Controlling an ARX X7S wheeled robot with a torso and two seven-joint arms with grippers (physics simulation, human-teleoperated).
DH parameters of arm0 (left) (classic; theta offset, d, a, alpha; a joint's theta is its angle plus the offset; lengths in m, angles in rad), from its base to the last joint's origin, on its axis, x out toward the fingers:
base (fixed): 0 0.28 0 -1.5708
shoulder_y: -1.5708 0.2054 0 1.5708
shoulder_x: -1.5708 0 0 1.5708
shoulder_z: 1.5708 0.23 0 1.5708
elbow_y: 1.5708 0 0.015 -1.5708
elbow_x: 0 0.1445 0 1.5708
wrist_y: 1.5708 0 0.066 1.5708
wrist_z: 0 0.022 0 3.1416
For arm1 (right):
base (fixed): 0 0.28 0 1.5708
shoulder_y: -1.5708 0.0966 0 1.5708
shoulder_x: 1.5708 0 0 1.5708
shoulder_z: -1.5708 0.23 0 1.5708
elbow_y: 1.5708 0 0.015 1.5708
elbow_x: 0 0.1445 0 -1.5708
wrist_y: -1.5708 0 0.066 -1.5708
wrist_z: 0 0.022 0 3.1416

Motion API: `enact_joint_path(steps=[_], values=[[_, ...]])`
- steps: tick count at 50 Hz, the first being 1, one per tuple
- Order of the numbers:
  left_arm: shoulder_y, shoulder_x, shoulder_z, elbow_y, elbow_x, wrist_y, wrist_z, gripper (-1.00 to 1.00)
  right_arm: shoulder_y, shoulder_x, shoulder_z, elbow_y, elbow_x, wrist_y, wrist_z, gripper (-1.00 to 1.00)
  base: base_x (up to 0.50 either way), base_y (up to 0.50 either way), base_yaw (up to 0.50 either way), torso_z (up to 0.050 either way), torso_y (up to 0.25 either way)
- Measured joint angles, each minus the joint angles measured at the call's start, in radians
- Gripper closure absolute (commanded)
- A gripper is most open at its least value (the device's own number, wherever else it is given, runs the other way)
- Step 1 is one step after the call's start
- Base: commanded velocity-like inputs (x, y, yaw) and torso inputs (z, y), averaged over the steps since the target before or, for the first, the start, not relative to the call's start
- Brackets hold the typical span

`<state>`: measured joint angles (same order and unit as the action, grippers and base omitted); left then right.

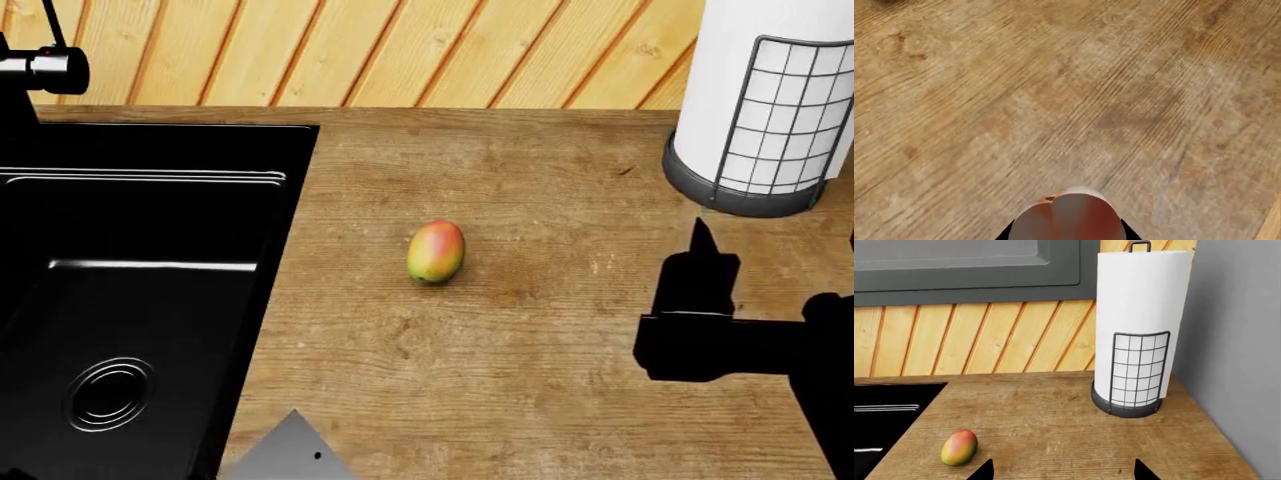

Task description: There is a mixed pile of frozen fruits and vegetables on the counter. Locate all the frozen vegetables and place the items in a bowl on the counter. Take all the frozen fruits and defrost them in a running sink.

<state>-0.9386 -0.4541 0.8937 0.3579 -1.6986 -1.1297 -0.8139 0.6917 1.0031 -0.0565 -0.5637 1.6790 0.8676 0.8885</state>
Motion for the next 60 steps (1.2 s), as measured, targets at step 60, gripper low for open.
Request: enact_joint_path(steps=[60], values=[[-0.351,-0.189,-0.207,-0.047,-0.222,0.059,-0.212,1.0,0.48,-0.529,-0.552,0.727,-0.665,-0.063,-0.593,-1.0,0.0,0.0,0.0,0.0,0.0]])
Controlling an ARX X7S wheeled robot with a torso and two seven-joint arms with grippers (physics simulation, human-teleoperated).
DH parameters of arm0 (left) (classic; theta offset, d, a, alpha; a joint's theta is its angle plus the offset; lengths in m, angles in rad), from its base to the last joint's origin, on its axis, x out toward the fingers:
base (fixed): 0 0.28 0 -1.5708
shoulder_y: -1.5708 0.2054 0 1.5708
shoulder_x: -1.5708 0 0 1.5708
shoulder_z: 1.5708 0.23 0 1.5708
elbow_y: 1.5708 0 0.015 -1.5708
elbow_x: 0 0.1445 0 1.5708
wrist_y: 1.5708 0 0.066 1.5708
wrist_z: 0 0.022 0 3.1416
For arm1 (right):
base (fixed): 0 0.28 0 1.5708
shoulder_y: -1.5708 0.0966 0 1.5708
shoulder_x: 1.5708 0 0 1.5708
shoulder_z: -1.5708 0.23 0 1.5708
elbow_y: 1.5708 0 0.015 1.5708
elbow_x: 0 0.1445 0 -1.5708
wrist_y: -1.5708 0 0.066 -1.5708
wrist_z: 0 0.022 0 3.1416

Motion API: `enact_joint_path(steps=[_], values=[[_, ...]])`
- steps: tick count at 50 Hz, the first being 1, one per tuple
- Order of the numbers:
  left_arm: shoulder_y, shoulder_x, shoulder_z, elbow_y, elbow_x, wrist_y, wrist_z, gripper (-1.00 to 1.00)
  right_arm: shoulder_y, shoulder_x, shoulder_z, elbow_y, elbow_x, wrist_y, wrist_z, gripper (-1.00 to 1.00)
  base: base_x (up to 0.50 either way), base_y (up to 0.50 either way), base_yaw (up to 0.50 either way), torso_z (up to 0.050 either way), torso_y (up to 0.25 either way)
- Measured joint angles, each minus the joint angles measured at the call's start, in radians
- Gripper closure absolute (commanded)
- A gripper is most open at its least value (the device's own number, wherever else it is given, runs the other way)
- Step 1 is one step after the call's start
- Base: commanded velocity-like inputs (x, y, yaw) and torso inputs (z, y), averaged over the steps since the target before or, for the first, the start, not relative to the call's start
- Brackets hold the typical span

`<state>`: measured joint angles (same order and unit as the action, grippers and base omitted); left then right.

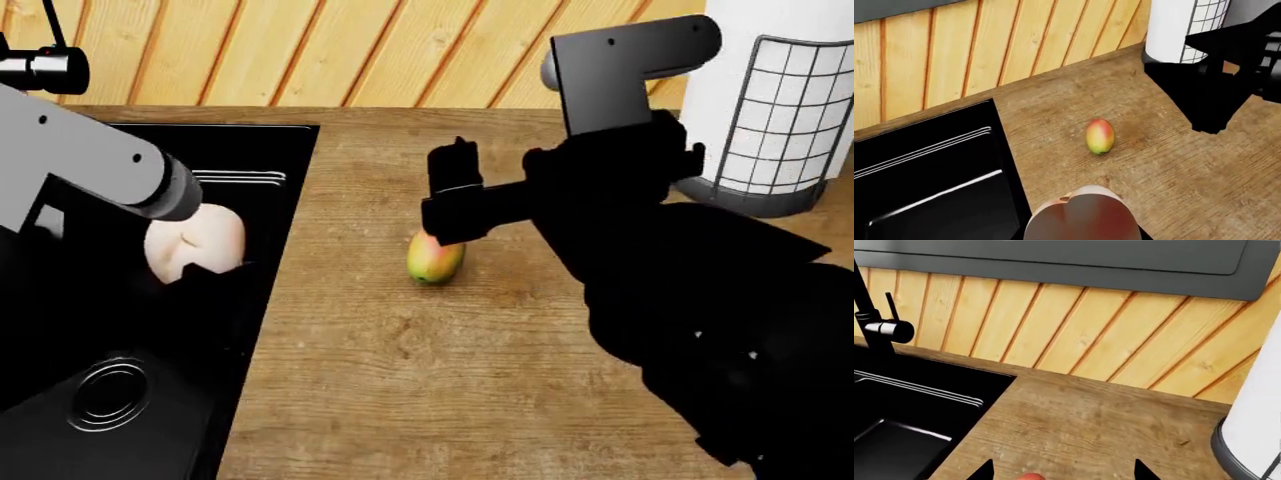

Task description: There is a mixed pile of frozen fruits and vegetables on the counter. Locate all the frozen vegetables and place the items in a bowl on the counter. Take all the frozen fruits and defrost them in a running sink.

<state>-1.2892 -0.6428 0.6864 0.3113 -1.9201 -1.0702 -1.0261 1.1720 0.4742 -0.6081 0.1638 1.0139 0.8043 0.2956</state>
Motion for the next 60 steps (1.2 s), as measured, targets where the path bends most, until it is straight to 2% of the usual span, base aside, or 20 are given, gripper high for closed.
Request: enact_joint_path(steps=[14,26,37,52,60], values=[[-0.006,-0.036,-0.02,-0.035,-0.004,0.022,-0.012,1.0,0.097,-0.18,-0.104,0.376,-0.142,-0.137,-0.193,-1.0,0.0,0.0,0.0,0.0,0.0],[-0.009,-0.049,-0.02,-0.043,-0.01,0.027,-0.019,1.0,0.127,-0.293,-0.145,0.633,-0.209,-0.248,-0.305,-1.0,0.0,0.0,0.0,0.0,0.0],[-0.008,-0.052,-0.015,-0.042,-0.016,0.029,-0.024,1.0,0.108,-0.334,-0.153,0.722,-0.219,-0.292,-0.344,-1.0,0.0,0.0,0.0,0.0,0.0],[0.004,-0.056,-0.011,-0.033,-0.028,0.039,-0.03,1.0,0.06,-0.335,-0.149,0.749,-0.218,-0.326,-0.341,-1.0,0.0,0.0,0.0,0.0,0.0],[0.006,-0.054,-0.006,-0.03,-0.034,0.042,-0.034,1.0,0.073,-0.369,-0.148,0.862,-0.229,-0.38,-0.379,-1.0,0.0,0.0,0.0,0.0,0.0]])
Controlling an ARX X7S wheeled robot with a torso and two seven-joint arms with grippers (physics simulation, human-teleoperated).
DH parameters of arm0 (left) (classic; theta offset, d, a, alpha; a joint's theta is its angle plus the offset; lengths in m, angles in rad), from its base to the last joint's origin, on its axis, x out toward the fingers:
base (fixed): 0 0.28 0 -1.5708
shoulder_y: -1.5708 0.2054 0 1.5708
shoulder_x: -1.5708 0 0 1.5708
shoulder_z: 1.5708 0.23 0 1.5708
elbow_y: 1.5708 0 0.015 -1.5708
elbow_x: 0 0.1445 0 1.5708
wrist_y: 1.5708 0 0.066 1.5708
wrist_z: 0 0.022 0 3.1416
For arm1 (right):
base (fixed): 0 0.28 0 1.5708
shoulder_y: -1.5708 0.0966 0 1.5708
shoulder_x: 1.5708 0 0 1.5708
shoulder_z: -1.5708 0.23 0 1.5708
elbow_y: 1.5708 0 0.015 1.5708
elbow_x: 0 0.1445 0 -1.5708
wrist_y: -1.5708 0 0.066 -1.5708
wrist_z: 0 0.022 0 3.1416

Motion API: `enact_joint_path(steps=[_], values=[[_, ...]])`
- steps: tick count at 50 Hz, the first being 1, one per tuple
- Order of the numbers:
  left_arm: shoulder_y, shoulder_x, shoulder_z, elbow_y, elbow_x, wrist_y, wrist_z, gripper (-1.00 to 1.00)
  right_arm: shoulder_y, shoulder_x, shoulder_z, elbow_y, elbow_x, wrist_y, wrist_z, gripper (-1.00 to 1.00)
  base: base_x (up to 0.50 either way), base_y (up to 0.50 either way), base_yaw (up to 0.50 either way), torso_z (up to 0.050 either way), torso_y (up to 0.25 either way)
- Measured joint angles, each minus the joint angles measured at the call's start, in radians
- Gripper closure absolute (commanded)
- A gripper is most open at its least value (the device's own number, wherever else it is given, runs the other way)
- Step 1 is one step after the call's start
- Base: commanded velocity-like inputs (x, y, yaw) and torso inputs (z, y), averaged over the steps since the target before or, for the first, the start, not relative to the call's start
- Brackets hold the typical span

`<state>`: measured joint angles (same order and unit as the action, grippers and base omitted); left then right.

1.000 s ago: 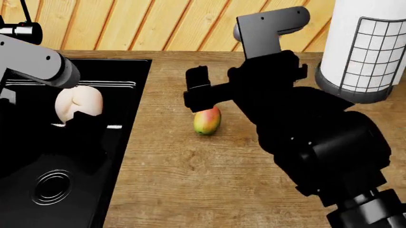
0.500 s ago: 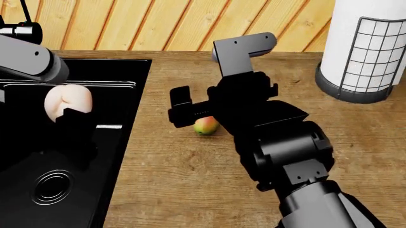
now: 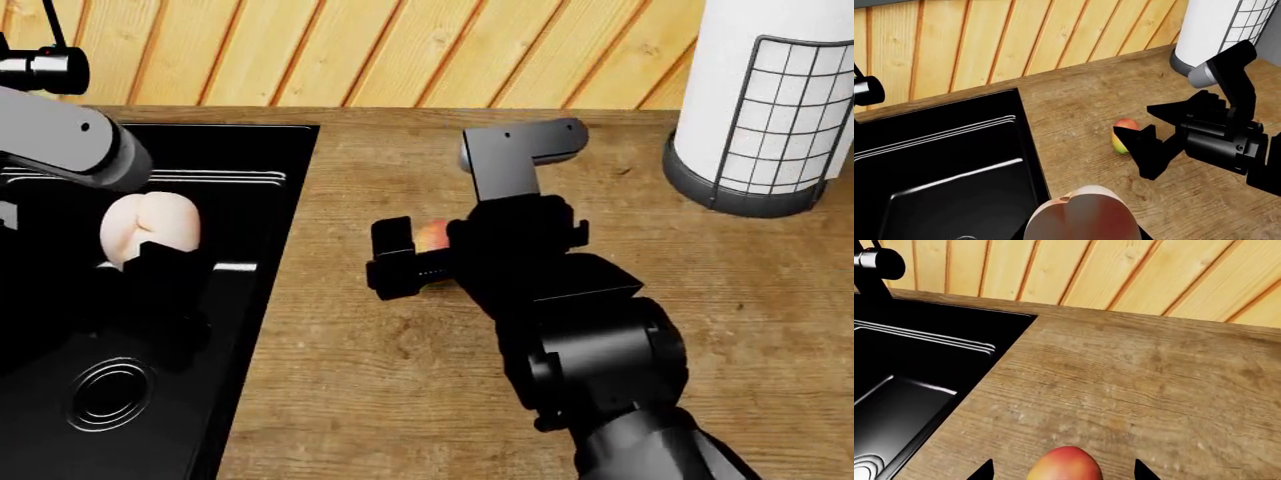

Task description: There is a mixed pile of frozen fruits and vegetables on the counter. Locate all the frozen vegetables and place the items in a bowl on the counter. Take all the frozen fruits and defrost them in a running sink.

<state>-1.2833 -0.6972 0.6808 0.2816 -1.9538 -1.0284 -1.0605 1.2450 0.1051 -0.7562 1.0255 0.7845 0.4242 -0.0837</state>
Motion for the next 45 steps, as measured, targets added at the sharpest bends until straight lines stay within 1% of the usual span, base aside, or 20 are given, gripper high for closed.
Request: enact_joint_path(steps=[7,11,22,34,35,40,45], values=[[0.002,0.004,0.003,0.002,0.003,0.003,0.002,1.0,0.033,-0.041,0.0,0.13,-0.015,-0.058,-0.045,-1.0,0.0,0.0,0.0,0.0,0.0],[0.003,0.003,0.002,0.006,0.005,0.006,0.006,1.0,0.051,-0.054,0.0,0.17,-0.021,-0.073,-0.059,-1.0,0.0,0.0,0.0,0.0,-0.141],[0.006,0.002,0.0,0.013,0.005,0.013,0.014,1.0,0.076,-0.068,0.002,0.207,-0.024,-0.08,-0.074,-1.0,0.0,0.0,0.0,0.0,-0.143],[0.003,0.005,0.002,0.01,0.001,0.019,0.013,1.0,0.08,-0.084,0.004,0.241,-0.016,-0.081,-0.098,-1.0,0.0,0.0,0.0,0.0,0.0],[0.002,0.005,0.002,0.01,0.0,0.02,0.013,1.0,0.08,-0.086,0.005,0.244,-0.015,-0.081,-0.1,1.0,0.0,0.0,0.0,0.0,0.0],[0.001,0.004,0.002,0.009,0.0,0.021,0.015,1.0,0.081,-0.087,0.004,0.247,-0.006,-0.08,-0.102,1.0,0.0,0.0,0.0,0.0,0.0],[0.001,0.006,0.003,0.009,0.0,0.024,0.015,1.0,0.072,-0.07,0.004,0.199,0.011,-0.056,-0.081,1.0,0.0,0.0,0.0,0.0,0.0]])
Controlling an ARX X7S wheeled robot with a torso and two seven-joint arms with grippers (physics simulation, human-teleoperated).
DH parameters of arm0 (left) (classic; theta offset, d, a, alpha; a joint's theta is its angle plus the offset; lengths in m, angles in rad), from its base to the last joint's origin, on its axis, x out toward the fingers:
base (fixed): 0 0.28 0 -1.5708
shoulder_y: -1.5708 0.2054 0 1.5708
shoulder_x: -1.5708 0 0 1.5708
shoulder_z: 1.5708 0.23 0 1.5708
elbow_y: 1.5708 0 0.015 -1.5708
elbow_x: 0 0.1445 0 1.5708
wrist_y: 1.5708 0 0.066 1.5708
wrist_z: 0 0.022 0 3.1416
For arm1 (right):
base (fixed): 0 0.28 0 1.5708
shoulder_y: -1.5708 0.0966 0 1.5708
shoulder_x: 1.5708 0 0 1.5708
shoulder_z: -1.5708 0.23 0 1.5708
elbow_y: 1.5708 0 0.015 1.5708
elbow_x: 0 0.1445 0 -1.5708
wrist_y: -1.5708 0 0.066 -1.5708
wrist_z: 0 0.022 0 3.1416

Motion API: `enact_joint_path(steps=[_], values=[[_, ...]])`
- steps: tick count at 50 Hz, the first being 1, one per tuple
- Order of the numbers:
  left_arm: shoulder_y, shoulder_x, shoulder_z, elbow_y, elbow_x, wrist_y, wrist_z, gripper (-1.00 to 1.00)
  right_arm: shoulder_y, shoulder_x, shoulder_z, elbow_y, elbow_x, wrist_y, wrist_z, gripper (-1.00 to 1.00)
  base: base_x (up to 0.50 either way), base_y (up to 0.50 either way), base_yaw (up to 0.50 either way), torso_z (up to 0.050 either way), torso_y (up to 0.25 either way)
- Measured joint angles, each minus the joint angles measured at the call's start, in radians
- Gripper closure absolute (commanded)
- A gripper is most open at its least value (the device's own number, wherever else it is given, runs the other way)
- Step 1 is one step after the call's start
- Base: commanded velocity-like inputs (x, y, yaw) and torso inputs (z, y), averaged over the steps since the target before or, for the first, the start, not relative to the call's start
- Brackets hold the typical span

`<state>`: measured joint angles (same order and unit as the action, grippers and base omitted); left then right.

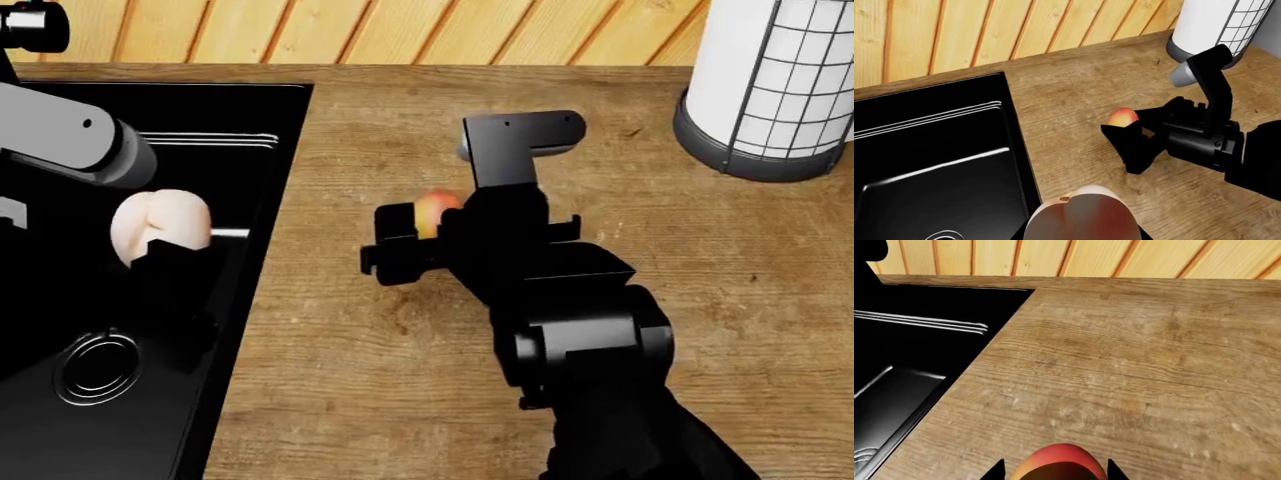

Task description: There is a mixed pile of frozen fruits and vegetables on the counter. Locate all the frozen vegetables and place the items in a bowl on the counter. Take all the frozen fruits and defrost them in a running sink.

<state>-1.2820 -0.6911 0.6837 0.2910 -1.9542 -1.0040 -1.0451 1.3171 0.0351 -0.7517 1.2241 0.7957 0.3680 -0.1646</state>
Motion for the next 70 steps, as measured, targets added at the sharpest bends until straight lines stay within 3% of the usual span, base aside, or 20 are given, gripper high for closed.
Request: enact_joint_path(steps=[10,23,47,56,70], values=[[-0.008,0.003,0.0,-0.005,0.001,0.004,0.003,1.0,-0.025,0.074,0.011,-0.191,0.04,0.082,0.088,1.0,0.0,0.0,0.0,0.0,0.0],[-0.005,-0.005,-0.004,-0.027,0.031,0.016,0.023,1.0,-0.075,0.236,0.029,-0.601,0.114,0.248,0.251,1.0,0.0,0.0,0.0,0.0,0.0],[-0.014,-0.052,-0.019,-0.066,0.076,0.023,0.058,1.0,-0.26,0.671,0.236,-1.507,0.502,0.51,0.706,1.0,0.0,0.0,0.0,0.0,0.0],[-0.023,-0.065,-0.02,-0.073,0.079,0.018,0.066,1.0,-0.296,0.765,0.298,-1.659,0.613,0.537,0.807,1.0,0.0,0.0,0.0,0.0,0.0],[-0.026,-0.077,-0.024,-0.06,0.058,0.023,0.055,1.0,-0.317,0.819,0.327,-1.737,0.662,0.552,0.862,1.0,0.0,0.16,0.0,0.0,0.0]])
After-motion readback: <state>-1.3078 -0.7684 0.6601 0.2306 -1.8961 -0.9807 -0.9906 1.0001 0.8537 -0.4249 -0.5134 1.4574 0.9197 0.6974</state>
